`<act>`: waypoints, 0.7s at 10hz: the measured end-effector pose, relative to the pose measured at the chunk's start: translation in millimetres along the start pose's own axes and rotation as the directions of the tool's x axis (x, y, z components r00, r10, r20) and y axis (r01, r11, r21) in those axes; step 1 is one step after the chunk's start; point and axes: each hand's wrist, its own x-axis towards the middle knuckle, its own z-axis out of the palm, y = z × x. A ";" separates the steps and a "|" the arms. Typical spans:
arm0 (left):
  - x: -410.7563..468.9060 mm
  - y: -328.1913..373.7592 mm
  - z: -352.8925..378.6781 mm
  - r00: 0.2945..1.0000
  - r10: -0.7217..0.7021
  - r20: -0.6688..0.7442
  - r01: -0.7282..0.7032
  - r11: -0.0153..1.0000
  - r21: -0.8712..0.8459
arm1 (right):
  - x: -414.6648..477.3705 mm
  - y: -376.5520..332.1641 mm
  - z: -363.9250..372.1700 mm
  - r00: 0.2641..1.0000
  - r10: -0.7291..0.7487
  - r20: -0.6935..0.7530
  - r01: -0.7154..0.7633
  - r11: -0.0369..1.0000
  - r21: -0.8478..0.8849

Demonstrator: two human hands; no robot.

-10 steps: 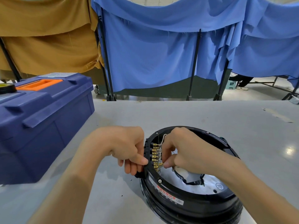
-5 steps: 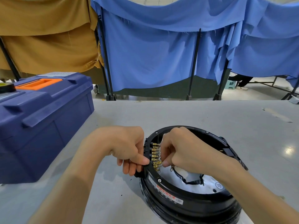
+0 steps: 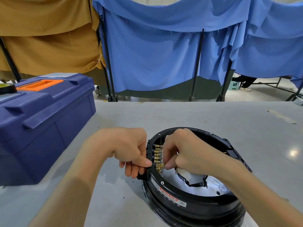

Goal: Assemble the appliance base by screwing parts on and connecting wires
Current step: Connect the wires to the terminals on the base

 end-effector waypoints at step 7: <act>0.4 1.5 0.5 1.000 -0.001 -0.007 0.001 1.000 0.009 | 0.1 -2.2 4.7 1.000 0.005 -0.013 -0.004 1.000 0.023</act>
